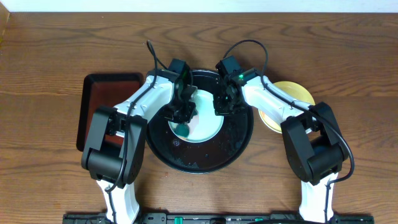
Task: Clean dirty plates on tray and stack at the side
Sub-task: 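Scrub the held pale green plate with the sponge in left gripper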
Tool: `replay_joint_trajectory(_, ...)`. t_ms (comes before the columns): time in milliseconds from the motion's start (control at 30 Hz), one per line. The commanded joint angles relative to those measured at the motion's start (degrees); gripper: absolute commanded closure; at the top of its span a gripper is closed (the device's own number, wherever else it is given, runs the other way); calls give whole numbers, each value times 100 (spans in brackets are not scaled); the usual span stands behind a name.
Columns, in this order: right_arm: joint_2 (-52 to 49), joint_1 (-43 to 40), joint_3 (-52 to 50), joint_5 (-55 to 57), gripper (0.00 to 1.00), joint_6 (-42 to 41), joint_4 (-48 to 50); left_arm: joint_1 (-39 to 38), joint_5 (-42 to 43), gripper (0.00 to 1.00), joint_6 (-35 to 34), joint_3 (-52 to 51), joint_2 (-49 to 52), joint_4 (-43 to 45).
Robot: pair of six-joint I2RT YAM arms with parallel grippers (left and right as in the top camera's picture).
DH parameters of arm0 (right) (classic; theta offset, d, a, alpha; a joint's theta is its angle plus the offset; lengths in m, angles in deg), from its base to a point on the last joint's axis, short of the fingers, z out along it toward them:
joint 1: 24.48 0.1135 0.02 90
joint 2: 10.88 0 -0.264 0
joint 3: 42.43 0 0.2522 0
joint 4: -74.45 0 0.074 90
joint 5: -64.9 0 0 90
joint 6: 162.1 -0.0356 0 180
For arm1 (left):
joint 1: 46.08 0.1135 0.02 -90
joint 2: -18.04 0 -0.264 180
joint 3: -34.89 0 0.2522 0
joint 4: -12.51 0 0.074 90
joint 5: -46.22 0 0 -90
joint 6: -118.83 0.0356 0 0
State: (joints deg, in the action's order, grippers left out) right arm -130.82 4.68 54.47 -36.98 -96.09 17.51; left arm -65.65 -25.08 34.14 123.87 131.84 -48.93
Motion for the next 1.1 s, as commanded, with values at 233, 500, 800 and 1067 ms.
replay_joint_trajectory(233, -116, 17, -151, 262, 99, -81, -81, -9, -442, 92, 179, -118, 87, 1314)
replay_joint_trajectory(500, -116, 17, -151, 264, 99, -79, -83, -11, -2903, 93, -1340, 50, 33, 1189)
replay_joint_trajectory(800, -116, 17, -151, 289, 99, -81, -94, -39, -2669, 93, -2127, 94, -160, -267)
replay_joint_trajectory(1067, -116, 17, -151, 306, 99, -79, -111, -44, -28, 92, -592, 214, -175, -918)
